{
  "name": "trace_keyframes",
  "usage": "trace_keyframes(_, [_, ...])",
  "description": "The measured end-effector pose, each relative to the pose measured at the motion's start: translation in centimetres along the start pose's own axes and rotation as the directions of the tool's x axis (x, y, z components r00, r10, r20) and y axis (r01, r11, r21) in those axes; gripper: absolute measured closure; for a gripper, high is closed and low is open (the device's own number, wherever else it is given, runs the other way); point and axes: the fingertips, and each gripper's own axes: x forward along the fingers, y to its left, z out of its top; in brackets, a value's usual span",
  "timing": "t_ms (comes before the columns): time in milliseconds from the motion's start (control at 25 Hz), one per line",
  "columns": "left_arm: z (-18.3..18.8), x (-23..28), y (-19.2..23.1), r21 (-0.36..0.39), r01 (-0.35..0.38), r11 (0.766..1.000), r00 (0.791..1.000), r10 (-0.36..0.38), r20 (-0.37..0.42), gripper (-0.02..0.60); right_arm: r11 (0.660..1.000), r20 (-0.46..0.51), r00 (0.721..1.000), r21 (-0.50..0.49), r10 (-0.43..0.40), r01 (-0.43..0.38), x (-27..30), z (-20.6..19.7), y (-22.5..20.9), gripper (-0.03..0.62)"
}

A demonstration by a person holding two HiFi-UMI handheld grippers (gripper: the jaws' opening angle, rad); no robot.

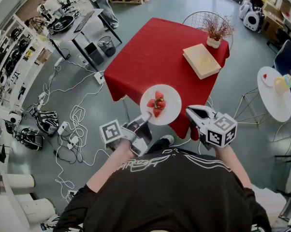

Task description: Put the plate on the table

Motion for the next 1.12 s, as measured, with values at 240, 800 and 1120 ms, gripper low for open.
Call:
trace_keyframes(240, [-0.8,0.0,-0.1,-0.005,-0.004,1.000,1.000,0.004,0.004,0.568,1.000,-0.010,1.000,-0.009,0.008,-0.008,-0.9,-0.4,0.3,0.586])
trace_keyframes(800, [-1.5,0.4,0.2,-0.014,-0.002,1.000,1.000,0.002,0.019,0.568,0.999,-0.014,0.999,0.004,0.046,-0.046,-1.1,-1.0,0.9,0.586])
trace_keyframes(1120, [-1.6,1.0,1.9,-0.063,-0.011,0.998,1.000,0.012,0.017,0.568,0.999,-0.038,0.998,0.022,0.049,-0.048,-0.4,-1.6,0.2,0.586])
